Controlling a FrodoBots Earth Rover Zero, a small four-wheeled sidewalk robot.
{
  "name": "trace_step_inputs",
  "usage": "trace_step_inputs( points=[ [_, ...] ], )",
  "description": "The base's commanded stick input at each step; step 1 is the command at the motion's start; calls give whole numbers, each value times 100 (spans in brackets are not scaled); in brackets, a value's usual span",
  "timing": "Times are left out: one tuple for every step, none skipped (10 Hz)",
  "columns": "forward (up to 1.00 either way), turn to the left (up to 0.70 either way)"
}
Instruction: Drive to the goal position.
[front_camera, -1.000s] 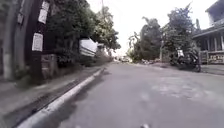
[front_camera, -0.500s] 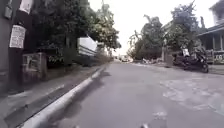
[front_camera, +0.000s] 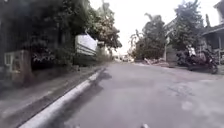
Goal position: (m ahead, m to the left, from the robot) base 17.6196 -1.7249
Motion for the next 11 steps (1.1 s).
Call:
trace_step_inputs(
  points=[
    [100, 0],
    [100, 0],
    [100, 0],
    [100, 0],
    [100, 0],
    [100, 0],
    [100, 0],
    [100, 0],
    [100, 0],
    [100, 0],
    [100, 0]
  ],
)
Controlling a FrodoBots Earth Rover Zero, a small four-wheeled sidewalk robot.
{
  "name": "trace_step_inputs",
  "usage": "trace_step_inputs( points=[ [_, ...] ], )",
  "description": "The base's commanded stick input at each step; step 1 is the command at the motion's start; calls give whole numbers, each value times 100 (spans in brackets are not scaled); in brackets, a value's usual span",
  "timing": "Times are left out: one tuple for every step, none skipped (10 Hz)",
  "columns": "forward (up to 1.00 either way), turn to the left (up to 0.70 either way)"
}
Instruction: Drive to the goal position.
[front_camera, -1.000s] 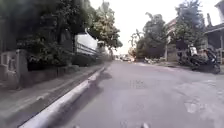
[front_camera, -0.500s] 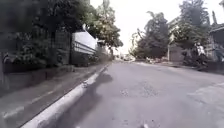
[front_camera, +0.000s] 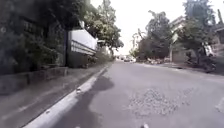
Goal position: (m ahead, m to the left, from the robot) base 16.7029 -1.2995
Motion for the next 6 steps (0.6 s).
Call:
trace_step_inputs(
  points=[
    [100, 0],
    [100, 0],
    [100, -6],
    [100, -23],
    [100, -39],
    [100, -21]
  ],
)
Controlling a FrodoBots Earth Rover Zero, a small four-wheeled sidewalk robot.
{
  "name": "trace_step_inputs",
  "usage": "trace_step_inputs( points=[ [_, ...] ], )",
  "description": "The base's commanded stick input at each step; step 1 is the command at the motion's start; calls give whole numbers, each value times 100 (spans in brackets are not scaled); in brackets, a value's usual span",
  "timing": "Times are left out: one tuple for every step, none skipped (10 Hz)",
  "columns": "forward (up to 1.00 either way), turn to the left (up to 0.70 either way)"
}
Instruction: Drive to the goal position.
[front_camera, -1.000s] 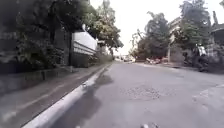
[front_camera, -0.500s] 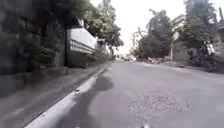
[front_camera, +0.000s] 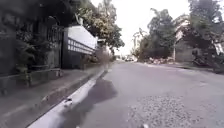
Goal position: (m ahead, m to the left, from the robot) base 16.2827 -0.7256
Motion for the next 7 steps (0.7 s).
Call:
trace_step_inputs(
  points=[
    [100, -1],
    [100, 0],
    [100, 0],
    [100, 0],
    [100, 0],
    [100, 0],
    [100, 0]
  ],
)
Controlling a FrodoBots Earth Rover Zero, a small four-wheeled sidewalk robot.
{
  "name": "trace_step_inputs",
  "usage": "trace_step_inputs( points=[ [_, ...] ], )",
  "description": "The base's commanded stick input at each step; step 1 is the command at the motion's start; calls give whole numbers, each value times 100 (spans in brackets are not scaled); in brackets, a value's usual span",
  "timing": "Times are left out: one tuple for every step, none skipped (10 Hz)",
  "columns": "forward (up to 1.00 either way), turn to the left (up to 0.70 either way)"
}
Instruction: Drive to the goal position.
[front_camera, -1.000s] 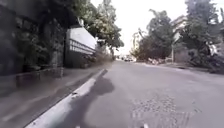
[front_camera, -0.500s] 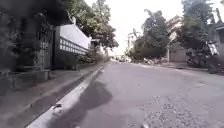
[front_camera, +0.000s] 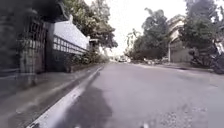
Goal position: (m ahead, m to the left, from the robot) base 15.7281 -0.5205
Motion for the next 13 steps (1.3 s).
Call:
trace_step_inputs(
  points=[
    [100, 0],
    [100, 0],
    [100, 0],
    [100, 0],
    [100, 0],
    [100, 0],
    [100, 0],
    [100, 0],
    [100, 0],
    [100, 0],
    [100, 0],
    [100, 0],
    [100, 0]
  ],
)
